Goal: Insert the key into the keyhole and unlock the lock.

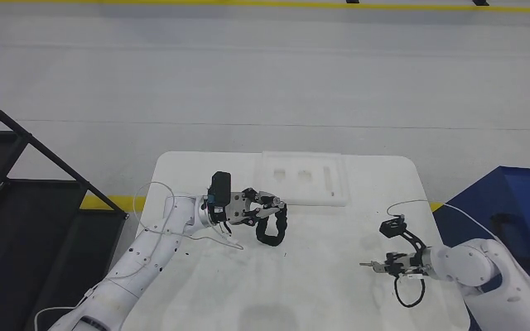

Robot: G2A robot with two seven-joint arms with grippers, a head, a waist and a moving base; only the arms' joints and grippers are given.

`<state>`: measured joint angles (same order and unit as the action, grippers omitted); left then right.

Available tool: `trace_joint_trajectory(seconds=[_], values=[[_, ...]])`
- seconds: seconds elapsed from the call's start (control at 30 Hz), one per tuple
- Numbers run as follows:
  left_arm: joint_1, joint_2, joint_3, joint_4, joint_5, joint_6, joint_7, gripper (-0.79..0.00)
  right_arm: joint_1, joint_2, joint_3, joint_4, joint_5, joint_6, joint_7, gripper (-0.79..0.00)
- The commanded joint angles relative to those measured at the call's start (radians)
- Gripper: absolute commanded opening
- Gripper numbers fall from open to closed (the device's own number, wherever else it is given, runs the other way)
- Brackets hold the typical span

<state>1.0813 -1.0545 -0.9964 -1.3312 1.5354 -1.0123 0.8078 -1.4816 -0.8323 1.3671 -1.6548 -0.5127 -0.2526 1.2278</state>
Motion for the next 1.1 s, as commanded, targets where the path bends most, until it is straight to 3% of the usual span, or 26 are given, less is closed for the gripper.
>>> trace_joint_trajectory(seconds=[0.0, 0.73, 1.07], values=[[0.000, 0.000, 0.000, 0.000, 0.000, 0.000, 0.000, -0.785, -0.002, 0.001, -0.001, -0.003, -0.029, 0.011, -0.008, -0.388], [0.000, 0.000, 0.000, 0.000, 0.000, 0.000, 0.000, -0.785, 0.041, -0.008, -0.084, 0.062, -0.138, 0.013, -0.088, -0.517], [0.000, 0.000, 0.000, 0.000, 0.000, 0.000, 0.000, -0.785, 0.065, -0.011, -0.104, 0.100, -0.133, 0.002, -0.087, -0.646]])
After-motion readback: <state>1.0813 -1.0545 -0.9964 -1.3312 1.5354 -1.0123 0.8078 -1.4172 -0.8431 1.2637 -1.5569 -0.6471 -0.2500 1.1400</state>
